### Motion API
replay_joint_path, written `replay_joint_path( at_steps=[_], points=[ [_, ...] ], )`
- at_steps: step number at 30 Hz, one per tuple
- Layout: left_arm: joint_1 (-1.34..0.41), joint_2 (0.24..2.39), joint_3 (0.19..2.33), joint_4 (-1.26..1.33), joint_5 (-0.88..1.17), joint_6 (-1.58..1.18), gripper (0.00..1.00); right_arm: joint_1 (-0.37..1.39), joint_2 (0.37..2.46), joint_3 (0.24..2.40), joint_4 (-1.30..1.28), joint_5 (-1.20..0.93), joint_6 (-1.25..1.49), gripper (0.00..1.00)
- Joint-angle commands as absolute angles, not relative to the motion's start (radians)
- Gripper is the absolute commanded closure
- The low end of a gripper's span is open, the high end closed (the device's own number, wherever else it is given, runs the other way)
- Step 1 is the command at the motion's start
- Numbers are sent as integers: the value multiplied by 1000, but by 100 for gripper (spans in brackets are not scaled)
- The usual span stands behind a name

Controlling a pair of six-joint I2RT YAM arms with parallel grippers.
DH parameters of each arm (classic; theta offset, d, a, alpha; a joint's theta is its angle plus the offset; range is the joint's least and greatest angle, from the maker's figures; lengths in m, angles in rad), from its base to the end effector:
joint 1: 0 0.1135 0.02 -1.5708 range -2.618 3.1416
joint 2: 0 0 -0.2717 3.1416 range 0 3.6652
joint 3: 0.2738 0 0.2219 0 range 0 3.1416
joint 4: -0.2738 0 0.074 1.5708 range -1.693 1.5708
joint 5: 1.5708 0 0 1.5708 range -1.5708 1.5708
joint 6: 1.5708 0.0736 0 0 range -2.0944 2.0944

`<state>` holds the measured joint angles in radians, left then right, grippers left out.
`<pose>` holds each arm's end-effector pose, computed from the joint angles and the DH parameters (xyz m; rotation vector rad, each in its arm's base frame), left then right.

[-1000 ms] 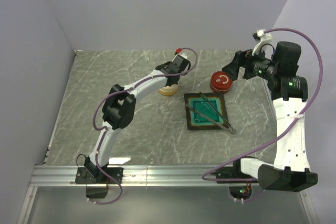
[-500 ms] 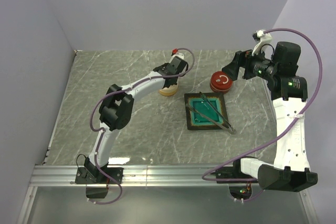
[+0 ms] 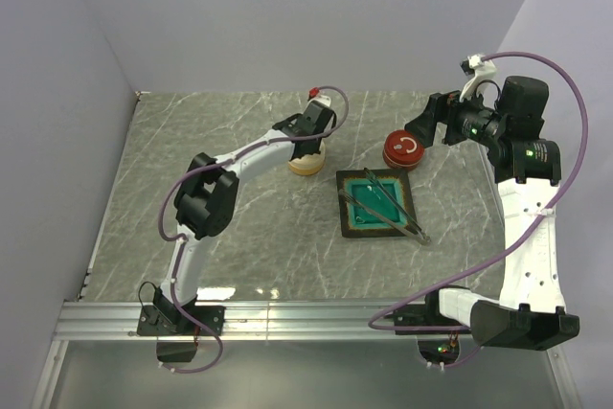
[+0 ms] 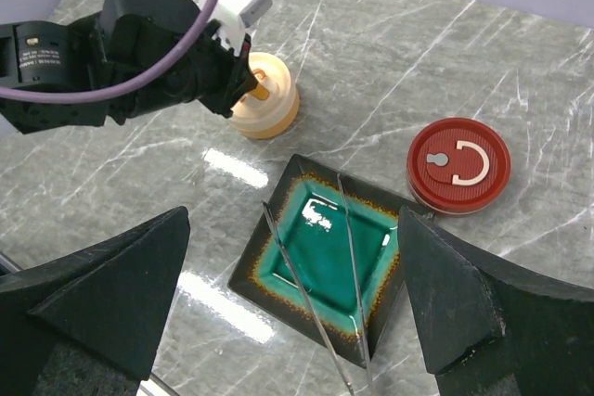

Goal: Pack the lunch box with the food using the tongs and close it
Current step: Put the lid back on the lunch box

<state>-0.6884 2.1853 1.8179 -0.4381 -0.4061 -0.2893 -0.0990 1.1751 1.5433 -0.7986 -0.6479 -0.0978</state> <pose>0.4013 -0.2925 0.2126 0.2676 2.2794 -0.0166 0.2169 0.0231 0.4417 -0.4081 1.9008 0.5153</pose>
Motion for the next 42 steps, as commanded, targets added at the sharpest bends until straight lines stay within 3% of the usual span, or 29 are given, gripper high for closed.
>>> replay_joint_path(
  at_steps=[1, 18, 29, 42],
  points=[
    [-673, 2168, 1767, -430, -246, -285, 100, -107, 1164, 1537, -759, -649, -100, 0],
    [-611, 2157, 1729, -416, -97, -336, 100, -109, 1170, 1537, -764, -657, -100, 0],
    [-609, 2120, 1741, -422, -123, -341, 78, -107, 1172, 1548, -772, -658, -100, 0],
    [-606, 2074, 1733, -419, -175, -331, 70, -107, 1163, 1549, -778, -661, -100, 0]
  ],
)
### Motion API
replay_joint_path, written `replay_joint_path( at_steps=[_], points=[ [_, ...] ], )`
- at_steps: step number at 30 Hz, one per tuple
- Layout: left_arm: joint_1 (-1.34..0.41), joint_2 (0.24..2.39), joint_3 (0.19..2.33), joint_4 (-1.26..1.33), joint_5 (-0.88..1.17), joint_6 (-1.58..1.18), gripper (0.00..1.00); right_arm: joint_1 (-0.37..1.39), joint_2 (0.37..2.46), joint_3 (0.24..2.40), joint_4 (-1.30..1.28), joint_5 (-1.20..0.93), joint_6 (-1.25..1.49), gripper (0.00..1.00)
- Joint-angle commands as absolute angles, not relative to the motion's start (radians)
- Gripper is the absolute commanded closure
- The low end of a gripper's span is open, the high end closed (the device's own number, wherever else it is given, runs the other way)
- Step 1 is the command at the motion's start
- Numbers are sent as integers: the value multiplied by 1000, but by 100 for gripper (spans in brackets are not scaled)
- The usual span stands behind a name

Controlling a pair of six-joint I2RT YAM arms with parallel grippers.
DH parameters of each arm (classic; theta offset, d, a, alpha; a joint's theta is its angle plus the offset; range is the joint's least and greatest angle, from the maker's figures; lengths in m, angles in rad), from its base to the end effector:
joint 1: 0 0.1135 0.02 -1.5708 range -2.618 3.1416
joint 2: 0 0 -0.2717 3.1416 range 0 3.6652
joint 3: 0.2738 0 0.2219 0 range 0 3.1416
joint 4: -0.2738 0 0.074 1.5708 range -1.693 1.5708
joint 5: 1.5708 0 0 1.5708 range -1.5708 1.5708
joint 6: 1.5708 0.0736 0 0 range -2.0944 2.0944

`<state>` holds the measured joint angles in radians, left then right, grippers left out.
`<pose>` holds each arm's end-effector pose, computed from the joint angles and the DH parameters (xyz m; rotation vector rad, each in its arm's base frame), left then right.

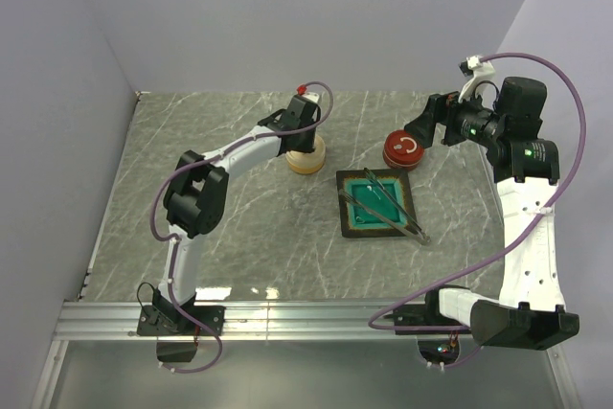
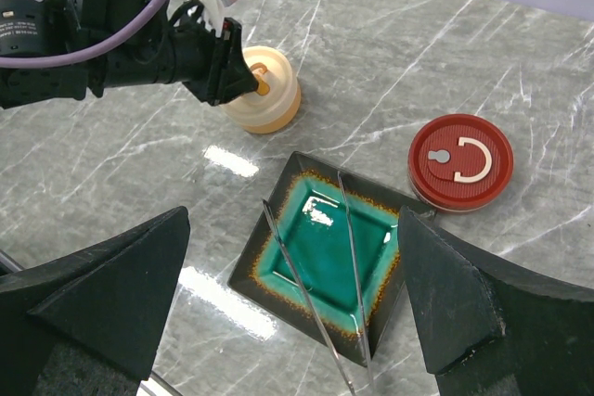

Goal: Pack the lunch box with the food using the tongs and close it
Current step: Put the lid back on the lunch box

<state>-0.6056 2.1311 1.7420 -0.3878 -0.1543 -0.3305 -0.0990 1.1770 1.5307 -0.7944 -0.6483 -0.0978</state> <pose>0.4088 -0.2693 0.2153 0.2471 2.3406 -0.2826 0.2187 0.0229 0.4381 -0.4057 1.9102 0.5197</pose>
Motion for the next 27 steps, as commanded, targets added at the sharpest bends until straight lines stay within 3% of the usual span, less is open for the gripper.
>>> replay_joint_path(
  at_steps=[1, 27],
  points=[
    [-606, 2072, 1733, -416, -176, -334, 69, -107, 1161, 1548, -778, -664, -100, 0],
    [-543, 2039, 1730, -436, -210, -336, 66, -107, 1167, 1542, -784, -676, -115, 0]
  ],
)
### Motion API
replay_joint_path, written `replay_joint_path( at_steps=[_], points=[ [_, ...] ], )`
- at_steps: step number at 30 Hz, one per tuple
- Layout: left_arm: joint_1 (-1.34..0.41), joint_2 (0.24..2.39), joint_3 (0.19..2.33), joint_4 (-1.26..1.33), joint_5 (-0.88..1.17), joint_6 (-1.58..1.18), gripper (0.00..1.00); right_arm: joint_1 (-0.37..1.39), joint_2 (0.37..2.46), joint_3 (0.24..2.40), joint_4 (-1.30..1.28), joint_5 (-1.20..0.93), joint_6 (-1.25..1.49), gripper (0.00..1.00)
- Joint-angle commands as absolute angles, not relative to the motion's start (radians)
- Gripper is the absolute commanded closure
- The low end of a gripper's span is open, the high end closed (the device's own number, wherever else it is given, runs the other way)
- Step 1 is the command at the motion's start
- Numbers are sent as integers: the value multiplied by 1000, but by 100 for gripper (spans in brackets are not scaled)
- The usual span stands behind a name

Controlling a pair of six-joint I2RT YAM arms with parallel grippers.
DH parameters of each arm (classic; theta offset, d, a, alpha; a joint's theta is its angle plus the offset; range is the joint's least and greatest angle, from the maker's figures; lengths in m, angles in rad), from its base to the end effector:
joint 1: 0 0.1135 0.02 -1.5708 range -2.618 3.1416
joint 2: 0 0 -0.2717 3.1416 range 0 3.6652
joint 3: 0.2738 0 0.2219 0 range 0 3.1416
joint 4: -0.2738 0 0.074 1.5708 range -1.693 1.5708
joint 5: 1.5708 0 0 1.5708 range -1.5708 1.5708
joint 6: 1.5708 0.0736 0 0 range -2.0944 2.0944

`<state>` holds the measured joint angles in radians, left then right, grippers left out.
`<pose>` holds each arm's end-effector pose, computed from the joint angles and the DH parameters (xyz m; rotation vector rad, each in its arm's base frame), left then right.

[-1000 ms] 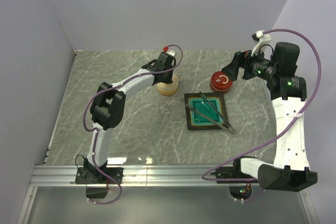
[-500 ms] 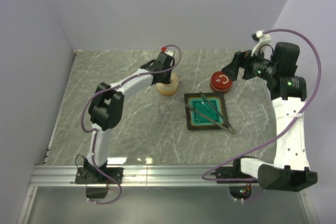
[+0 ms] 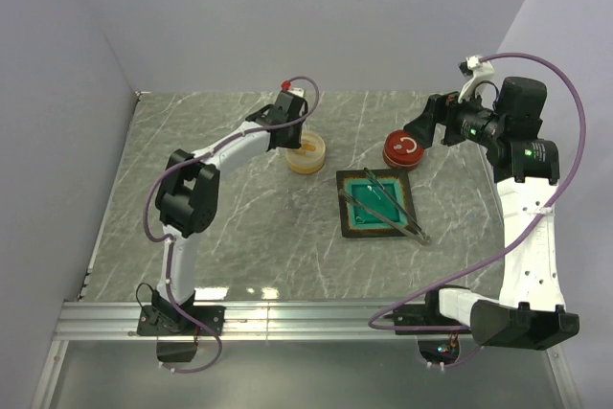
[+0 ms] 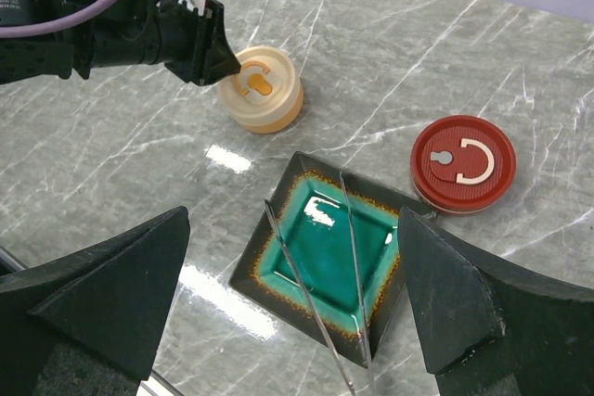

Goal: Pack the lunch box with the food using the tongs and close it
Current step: Put the lid back on the lunch box, then move the lunch box

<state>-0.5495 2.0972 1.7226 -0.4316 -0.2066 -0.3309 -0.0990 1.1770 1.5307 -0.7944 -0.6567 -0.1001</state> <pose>0.4158 -0.2370 0.2207 0.1597 2.3572 -0.1831 0.2184 0.0235 0.4383 -0.4130 1.9071 0.5264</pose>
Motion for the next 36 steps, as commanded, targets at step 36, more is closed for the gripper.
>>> replay_joint_path(
  at_steps=[36],
  points=[
    [127, 1249, 1284, -442, 822, -374, 38, 667, 2206, 2160, -675, -38, -222, 6]
  ],
)
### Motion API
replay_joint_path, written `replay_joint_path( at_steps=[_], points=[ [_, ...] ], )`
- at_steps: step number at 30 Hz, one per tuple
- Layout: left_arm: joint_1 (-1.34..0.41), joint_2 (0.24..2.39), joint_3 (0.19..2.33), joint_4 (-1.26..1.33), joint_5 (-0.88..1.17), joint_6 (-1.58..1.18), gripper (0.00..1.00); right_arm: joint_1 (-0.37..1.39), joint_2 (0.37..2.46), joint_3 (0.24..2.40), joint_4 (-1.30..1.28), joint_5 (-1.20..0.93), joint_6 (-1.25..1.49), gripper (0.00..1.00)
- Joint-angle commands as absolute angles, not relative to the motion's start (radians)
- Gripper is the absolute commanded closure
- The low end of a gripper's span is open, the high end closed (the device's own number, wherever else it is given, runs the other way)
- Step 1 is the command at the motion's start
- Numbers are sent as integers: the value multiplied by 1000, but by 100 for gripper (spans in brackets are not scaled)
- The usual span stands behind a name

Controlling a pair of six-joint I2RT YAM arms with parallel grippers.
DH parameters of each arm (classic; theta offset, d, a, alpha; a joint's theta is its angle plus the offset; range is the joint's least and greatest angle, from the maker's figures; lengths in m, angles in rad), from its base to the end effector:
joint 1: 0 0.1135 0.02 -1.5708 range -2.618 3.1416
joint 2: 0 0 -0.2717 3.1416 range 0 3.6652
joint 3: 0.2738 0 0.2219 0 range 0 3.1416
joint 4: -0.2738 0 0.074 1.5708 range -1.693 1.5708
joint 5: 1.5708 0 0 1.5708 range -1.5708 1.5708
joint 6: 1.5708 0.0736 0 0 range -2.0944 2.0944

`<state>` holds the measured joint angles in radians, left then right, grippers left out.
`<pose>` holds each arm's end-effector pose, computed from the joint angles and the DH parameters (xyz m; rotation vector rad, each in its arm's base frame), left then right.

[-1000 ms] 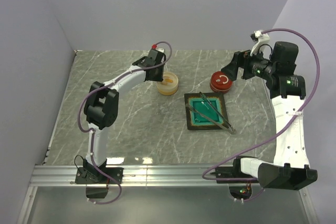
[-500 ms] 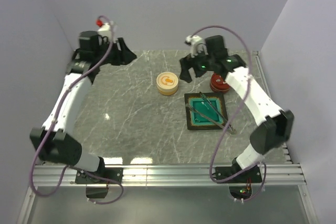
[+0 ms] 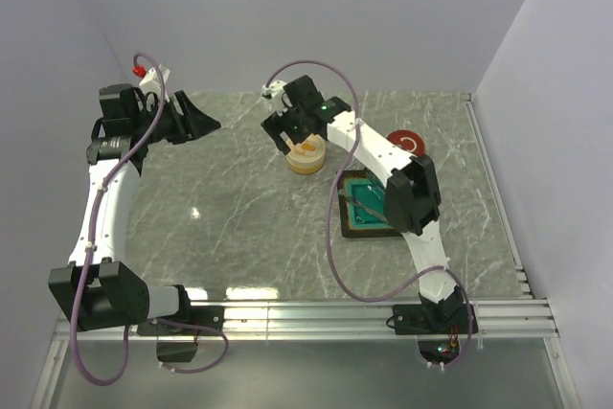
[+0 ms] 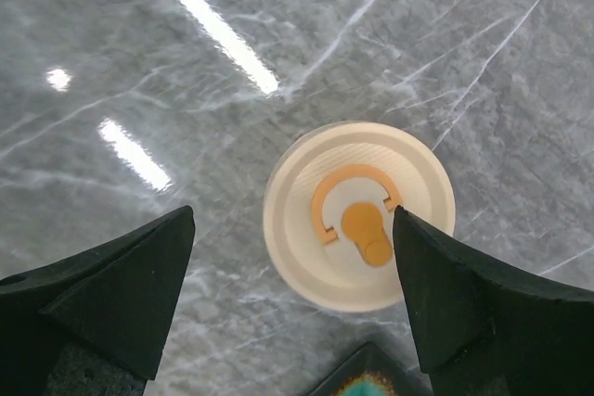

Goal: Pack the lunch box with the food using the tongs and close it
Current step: Move the lunch box

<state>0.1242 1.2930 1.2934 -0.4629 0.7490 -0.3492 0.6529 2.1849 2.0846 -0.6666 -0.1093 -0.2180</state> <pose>0.2777 -0.0158 0.3778 0.0038 2.0123 -0.8995 0.3932 0.3108 0.2717 -1.0439 2.1139 0.3420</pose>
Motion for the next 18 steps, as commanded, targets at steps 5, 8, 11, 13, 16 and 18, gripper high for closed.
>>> replay_joint_path(
  at_steps=[5, 8, 11, 13, 16, 18],
  points=[
    [132, 1258, 1273, -443, 819, -379, 38, 692, 2240, 2137, -670, -23, -227, 9],
    [132, 1262, 1262, -428, 827, -391, 38, 698, 2241, 2093, -661, -26, -227, 13],
    [132, 1267, 1259, -422, 830, -399, 38, 700, 2240, 2039, -643, -28, -225, 16],
    [133, 1267, 1262, -420, 830, -402, 38, 701, 2256, 2022, -638, -11, -224, 17],
    [133, 1267, 1269, -420, 831, -403, 38, 703, 2281, 2008, -637, -2, -219, 17],
    [135, 1269, 1270, -422, 831, -403, 38, 703, 2299, 2009, -637, 20, -222, 20]
  ],
)
